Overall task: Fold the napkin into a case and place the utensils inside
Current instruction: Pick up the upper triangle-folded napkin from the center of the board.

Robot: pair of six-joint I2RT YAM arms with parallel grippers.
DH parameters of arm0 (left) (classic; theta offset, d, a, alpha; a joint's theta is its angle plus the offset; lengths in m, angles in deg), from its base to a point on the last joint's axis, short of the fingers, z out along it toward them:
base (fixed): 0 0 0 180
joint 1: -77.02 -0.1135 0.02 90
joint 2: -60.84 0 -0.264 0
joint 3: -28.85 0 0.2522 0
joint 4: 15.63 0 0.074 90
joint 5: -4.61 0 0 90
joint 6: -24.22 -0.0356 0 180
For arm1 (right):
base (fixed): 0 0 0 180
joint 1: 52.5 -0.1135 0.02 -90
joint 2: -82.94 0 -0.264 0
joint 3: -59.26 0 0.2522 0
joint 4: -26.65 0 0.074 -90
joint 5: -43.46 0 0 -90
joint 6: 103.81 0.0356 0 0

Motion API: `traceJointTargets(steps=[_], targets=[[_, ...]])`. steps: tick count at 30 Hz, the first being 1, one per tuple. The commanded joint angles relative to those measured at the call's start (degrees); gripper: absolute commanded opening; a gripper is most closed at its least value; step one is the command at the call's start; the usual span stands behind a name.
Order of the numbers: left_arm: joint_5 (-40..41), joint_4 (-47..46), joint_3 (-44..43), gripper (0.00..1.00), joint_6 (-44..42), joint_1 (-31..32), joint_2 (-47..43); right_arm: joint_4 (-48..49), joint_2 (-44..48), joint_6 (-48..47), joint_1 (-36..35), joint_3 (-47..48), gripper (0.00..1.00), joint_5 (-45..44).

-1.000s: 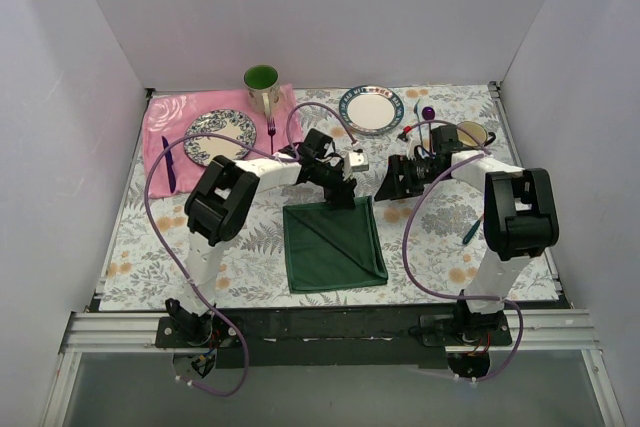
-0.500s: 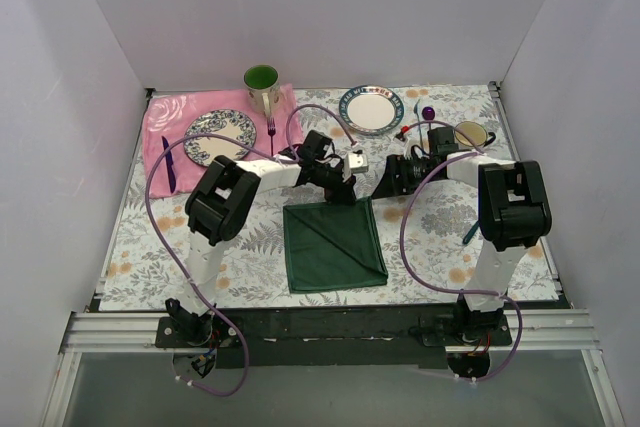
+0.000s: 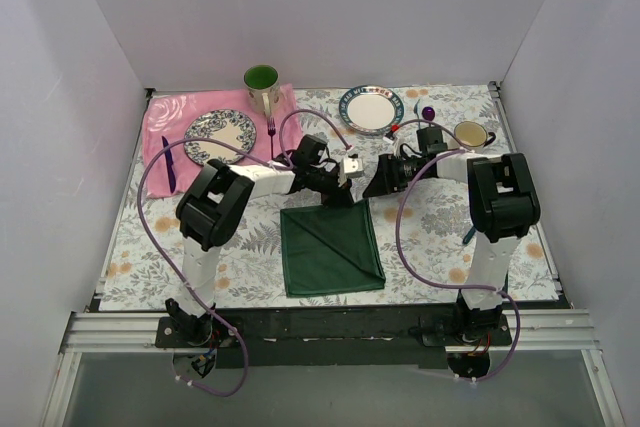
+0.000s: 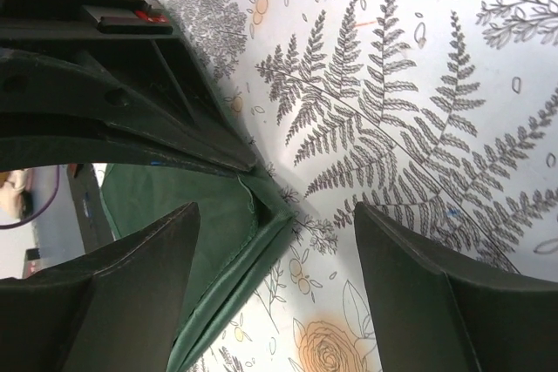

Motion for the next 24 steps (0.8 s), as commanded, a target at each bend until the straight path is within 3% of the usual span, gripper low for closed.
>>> traceJointTargets(steps=[1, 16, 21, 24], targets=[[-1.27, -2.86, 1.44, 0.06, -0.35, 0.29, -5.99, -0.89, -3.29, -0.88, -0.75, 0.74, 0.8, -0.43], [-1.89, -4.36, 3.9, 0.05, -0.7, 0.29, -9.07, -4.14, -7.59, -2.73, -2.68, 2.15, 0.66, 2.12], [-1.89, -4.36, 3.9, 0.05, -0.97, 0.29, -8.98, -4.41, -7.07, -2.91, -2.77, 2.15, 0.54, 4.31], [-2.06, -4.18, 3.99, 0.05, -1.41, 0.29, -8.63, -4.93, -6.54, -3.17, -2.86, 2.68, 0.53, 5.28]])
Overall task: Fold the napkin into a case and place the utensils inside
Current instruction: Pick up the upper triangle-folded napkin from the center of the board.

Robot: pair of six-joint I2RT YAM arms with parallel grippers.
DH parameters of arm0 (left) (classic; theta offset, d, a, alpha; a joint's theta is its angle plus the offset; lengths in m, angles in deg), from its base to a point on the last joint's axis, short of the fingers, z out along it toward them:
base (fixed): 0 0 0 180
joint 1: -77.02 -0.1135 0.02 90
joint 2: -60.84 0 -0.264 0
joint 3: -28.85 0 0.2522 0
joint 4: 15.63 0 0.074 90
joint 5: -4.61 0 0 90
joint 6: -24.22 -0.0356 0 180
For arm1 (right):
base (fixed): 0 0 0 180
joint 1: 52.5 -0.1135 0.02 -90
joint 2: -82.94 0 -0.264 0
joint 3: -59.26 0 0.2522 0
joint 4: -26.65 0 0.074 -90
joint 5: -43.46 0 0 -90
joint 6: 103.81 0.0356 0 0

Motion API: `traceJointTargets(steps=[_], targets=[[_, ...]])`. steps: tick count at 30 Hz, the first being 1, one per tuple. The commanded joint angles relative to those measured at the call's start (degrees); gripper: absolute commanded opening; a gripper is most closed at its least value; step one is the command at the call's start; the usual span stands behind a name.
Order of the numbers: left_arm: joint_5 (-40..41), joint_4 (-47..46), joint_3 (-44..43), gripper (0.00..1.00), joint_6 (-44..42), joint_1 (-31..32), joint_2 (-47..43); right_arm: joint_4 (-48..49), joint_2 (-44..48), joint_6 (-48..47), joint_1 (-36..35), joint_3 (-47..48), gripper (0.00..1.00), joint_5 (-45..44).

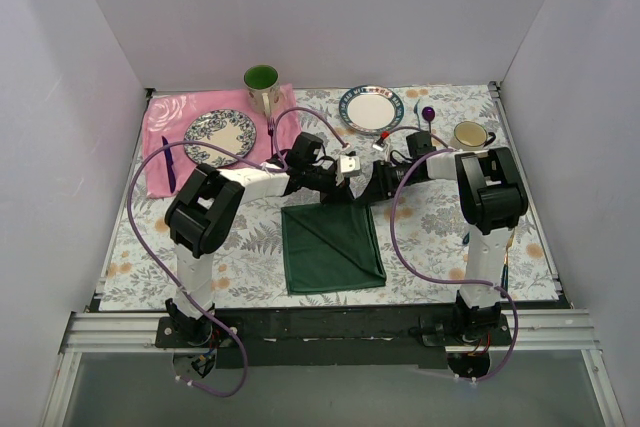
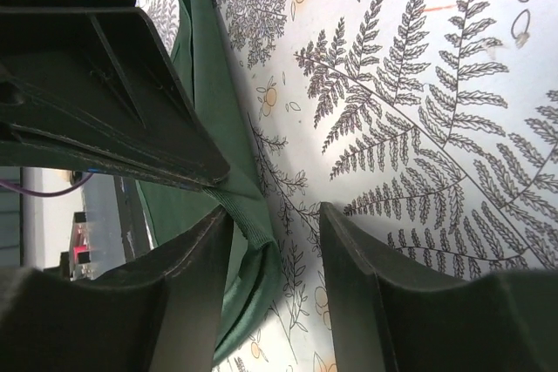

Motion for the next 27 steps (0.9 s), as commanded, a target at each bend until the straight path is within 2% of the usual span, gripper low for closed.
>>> traceJointTargets(steps=[1, 4, 8, 10, 13, 15, 18, 20, 21, 22, 23, 26, 27], targets=[[-1.76, -0.51, 0.32, 0.05, -1.32, 0.29, -3.25, -3.45, -0.7, -2.56, -0.63, 0.56, 0.54, -1.51], [-1.41, -0.51, 0.41, 0.05, -1.58, 0.29, -2.99, -5.38, -0.7, -3.87, -0.8, 1.44, 0.58, -0.81], [-1.06, -0.33, 0.32, 0.05, -2.02, 0.29, -2.46, -7.23, -0.61, -5.11, -1.15, 2.58, 0.71, 0.25], [-0.97, -0.07, 0.14, 0.05, -2.11, 0.37, -2.29, -7.58, -0.35, -5.46, -1.42, 2.67, 0.72, 0.43], [-1.05, -0.07, -0.38, 0.05, -1.94, 0.37, -1.94, -7.5, 0.17, -6.16, -2.03, 2.76, 0.49, -1.5], [-1.06, -0.07, -0.65, 0.05, -2.02, 0.29, -1.93, -7.75, 0.09, -6.78, -2.3, 3.02, 0.43, -2.47], [-1.23, -0.07, -0.56, 0.05, -2.02, 0.29, -2.02, -8.11, 0.09, -7.3, -2.39, 3.19, 0.27, -3.26], [-1.23, 0.1, -0.47, 0.07, -1.94, 0.29, -2.11, -8.2, 0.53, -7.57, -2.3, 3.46, 0.1, -3.35], [-1.06, 0.19, -0.47, 0.17, -1.41, 0.29, -2.2, -8.11, 0.88, -7.83, -2.3, 3.46, 0.04, -3.27], [-0.71, 0.19, -0.39, 0.31, -0.45, 0.2, -2.63, -8.02, 1.58, -8.01, -2.39, 3.37, 0.01, -3.35], [-0.96, 0.19, -0.21, 0.39, 2.26, -0.06, -2.98, -8.02, 2.02, -8.53, -2.39, 3.28, 0.01, -3.27], [-5.07, 0.11, 1.72, 0.58, 7.1, -4.01, -6.05, -7.76, 4.48, -10.11, -2.65, 2.06, 0.01, -3.09], [-6.14, 0.19, 2.42, 0.6, 8.86, -7.07, -7.46, -7.5, 5.18, -10.47, -2.91, 1.79, 0.01, -3.0]])
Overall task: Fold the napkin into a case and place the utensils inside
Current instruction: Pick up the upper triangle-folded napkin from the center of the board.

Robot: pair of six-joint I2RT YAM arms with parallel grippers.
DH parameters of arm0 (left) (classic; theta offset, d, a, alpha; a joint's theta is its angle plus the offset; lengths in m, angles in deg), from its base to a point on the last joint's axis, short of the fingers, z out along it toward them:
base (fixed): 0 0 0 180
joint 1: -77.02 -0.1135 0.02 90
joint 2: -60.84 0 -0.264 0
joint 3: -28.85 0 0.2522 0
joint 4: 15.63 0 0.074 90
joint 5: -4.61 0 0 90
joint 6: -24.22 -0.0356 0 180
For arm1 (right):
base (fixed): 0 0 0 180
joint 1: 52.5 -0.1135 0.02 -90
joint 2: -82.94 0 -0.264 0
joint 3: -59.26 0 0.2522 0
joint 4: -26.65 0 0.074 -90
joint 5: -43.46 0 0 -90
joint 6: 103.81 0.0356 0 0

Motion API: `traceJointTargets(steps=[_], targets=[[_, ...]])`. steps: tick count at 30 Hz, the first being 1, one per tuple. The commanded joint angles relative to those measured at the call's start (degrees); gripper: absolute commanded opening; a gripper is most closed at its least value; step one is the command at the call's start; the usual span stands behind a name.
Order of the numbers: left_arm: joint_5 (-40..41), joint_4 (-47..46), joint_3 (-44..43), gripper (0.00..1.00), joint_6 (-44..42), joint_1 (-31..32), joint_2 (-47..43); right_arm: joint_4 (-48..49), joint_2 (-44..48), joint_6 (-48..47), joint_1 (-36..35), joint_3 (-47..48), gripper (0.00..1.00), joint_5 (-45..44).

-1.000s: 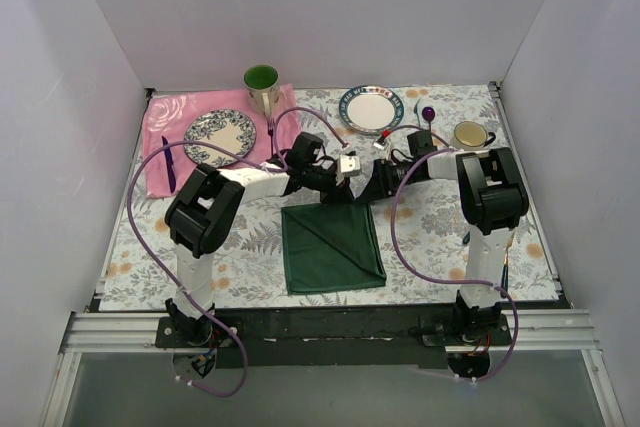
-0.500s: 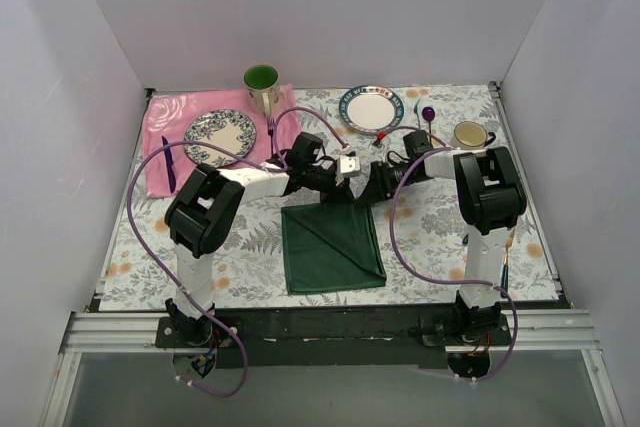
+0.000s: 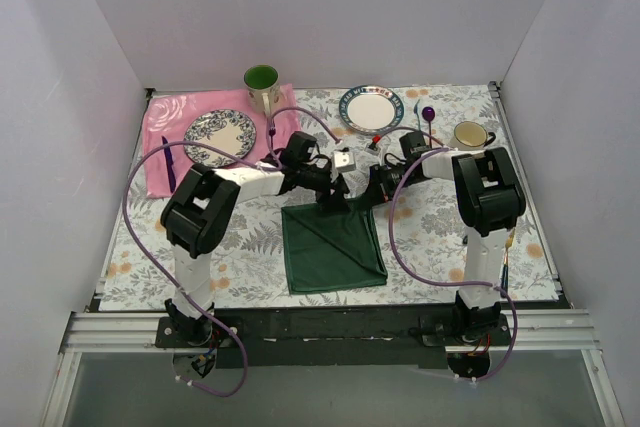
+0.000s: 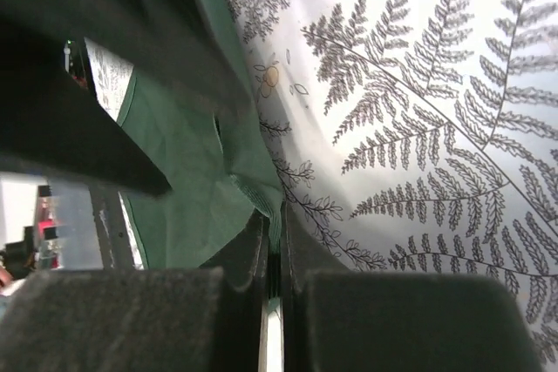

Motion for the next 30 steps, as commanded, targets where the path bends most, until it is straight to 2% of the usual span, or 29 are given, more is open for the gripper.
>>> traceJointTargets(steps=[1, 2, 3, 7, 12, 18, 30], targets=[[-6.39, 1.61, 3.99, 0.63, 6.08, -7.98, -9.73, -0.02, 6.51, -4.28, -0.81, -0.4, 0.01, 0.43], [-7.44, 3.19, 4.71, 0.69, 4.51, -9.57, -11.24, -0.02, 7.4, -5.16, -0.99, -1.18, 0.01, 0.34], [-8.41, 5.55, 5.32, 0.71, -0.55, -11.85, -12.3, -0.54, 8.19, -6.13, -1.69, -1.54, 0.01, 0.25], [-7.55, 23.11, 5.68, 0.75, -15.5, -14.5, -14.59, -3.35, 12.93, -12.63, -4.06, -2.25, 0.01, -1.32], [-6.22, 30.52, 5.59, 0.76, -22.13, -15.38, -12.58, -6.17, 16.98, -19.23, -6.0, -2.25, 0.01, -3.79], [-5.52, 28.44, 5.86, 0.76, -24.51, -16.18, -9.5, -8.28, 20.5, -23.27, -6.62, -2.07, 0.01, -4.76], [-6.22, 27.9, 1.82, 0.75, -26.36, -16.35, -3.08, -10.39, 20.15, -25.91, -7.58, -1.02, 0.01, -3.88]])
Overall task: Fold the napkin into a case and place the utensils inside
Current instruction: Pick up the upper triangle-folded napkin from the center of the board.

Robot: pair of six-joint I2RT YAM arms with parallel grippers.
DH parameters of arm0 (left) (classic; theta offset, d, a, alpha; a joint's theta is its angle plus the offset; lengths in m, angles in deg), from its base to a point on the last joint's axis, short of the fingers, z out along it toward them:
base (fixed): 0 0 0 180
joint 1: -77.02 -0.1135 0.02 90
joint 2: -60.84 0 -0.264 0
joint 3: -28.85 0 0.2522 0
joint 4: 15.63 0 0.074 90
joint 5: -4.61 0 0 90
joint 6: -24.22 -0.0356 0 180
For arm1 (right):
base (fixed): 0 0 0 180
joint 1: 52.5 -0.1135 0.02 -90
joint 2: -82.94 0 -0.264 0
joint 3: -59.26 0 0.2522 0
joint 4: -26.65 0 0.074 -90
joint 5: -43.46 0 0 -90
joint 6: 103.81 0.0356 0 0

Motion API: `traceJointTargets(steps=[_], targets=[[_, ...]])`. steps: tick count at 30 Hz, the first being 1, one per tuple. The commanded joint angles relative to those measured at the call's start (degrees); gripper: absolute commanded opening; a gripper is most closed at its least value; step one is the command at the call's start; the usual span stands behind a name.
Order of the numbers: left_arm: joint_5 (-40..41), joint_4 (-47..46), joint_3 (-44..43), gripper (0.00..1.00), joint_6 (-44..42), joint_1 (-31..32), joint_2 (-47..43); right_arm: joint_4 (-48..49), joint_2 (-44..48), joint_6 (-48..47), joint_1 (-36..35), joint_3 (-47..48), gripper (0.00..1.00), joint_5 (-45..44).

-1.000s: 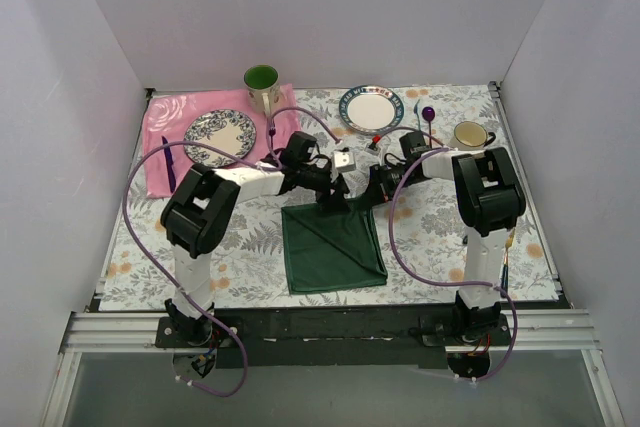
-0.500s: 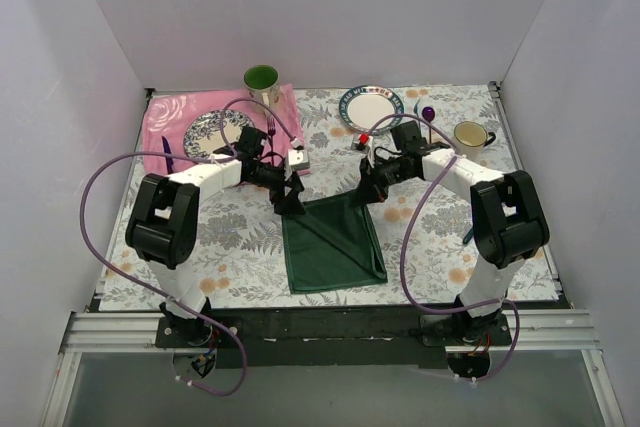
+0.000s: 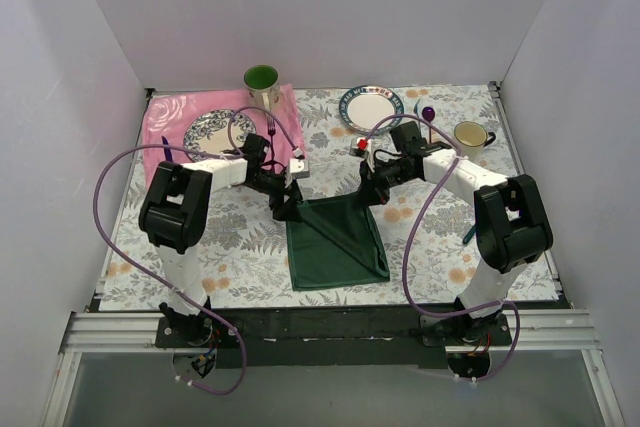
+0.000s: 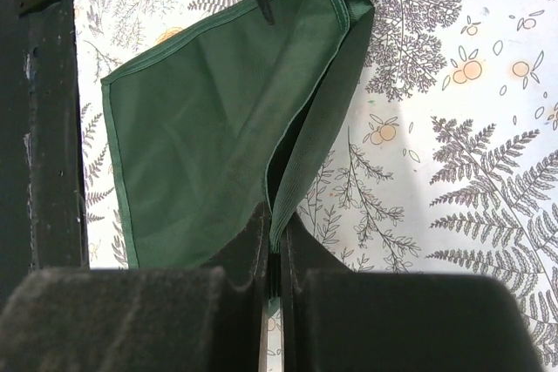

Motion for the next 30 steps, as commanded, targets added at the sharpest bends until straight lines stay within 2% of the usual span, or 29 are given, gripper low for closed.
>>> traceJointTargets(steps=[1, 8, 12, 13, 23, 26, 29, 30], targets=[[-1.87, -0.25, -3.01, 0.75, -1.66, -0.4, 0.99, -1.58, 1.83, -3.0, -0.48, 0.93, 0.01, 1.52], [-3.28, -1.57, -3.54, 0.77, -2.0, -0.75, 0.99, -3.34, 4.65, -5.73, -1.53, 1.1, 0.01, 1.61], [-4.42, 2.28, -5.38, 0.71, -4.2, -0.75, 2.48, -3.43, 6.49, -6.26, -1.89, 1.55, 0.01, 1.87], [-4.77, 2.73, -5.57, 0.64, -4.21, -0.75, 2.74, -3.52, 6.93, -6.35, -1.97, 1.63, 0.01, 1.87], [-7.15, 9.76, -6.18, 0.33, -8.86, -2.24, 1.52, -5.89, 9.48, -9.69, -2.24, 1.2, 0.01, 0.56], [-7.24, 12.22, -6.45, 0.29, -10.09, -2.77, 1.26, -5.89, 10.1, -10.21, -2.24, 0.76, 0.01, 0.38], [-7.59, 13.11, -6.62, 0.18, -10.62, -2.95, 1.08, -5.98, 10.27, -10.13, -2.33, 0.93, 0.01, 0.03], [-7.85, 13.28, -6.8, 0.11, -10.62, -2.95, 0.55, -6.06, 10.45, -10.21, -2.24, 1.19, 0.01, -0.32]])
